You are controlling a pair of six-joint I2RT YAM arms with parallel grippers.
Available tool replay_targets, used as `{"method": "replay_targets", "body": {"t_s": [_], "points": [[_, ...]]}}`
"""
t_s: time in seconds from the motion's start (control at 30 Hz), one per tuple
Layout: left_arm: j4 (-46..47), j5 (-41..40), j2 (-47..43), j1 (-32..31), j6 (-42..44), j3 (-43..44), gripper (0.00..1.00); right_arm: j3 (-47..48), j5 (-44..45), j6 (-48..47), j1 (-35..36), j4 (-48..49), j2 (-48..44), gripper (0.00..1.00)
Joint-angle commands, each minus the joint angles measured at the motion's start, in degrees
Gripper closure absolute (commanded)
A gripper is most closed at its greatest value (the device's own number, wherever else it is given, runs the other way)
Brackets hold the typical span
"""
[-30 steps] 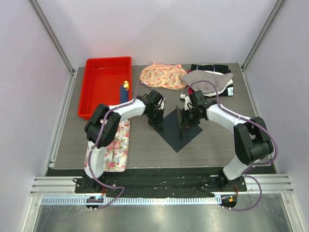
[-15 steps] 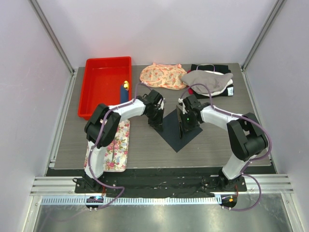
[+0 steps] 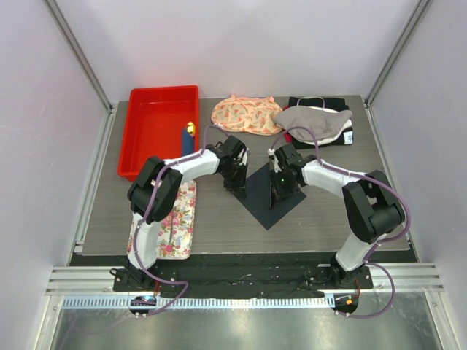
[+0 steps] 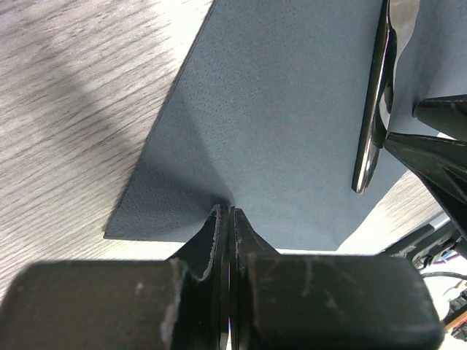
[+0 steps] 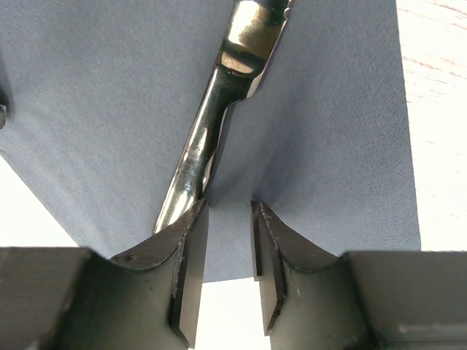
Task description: Place the utensils on the paper napkin and roll it up
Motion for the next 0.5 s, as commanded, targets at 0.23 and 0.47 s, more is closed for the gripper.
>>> {"method": "replay_targets", "body": {"t_s": [0.23,0.47], "points": [[2.34,-0.27,-3.02,1.75,-0.10,-3.77,0.98,5.47,-1.94,-3.85,0.11,-3.44,-3.44,0.57],[2.63,1.24,-12.16,2.80,1.03,2.72,0.53,8.46,-5.37,-5.35,0.20,-5.02,-12.06,0.48]]}}
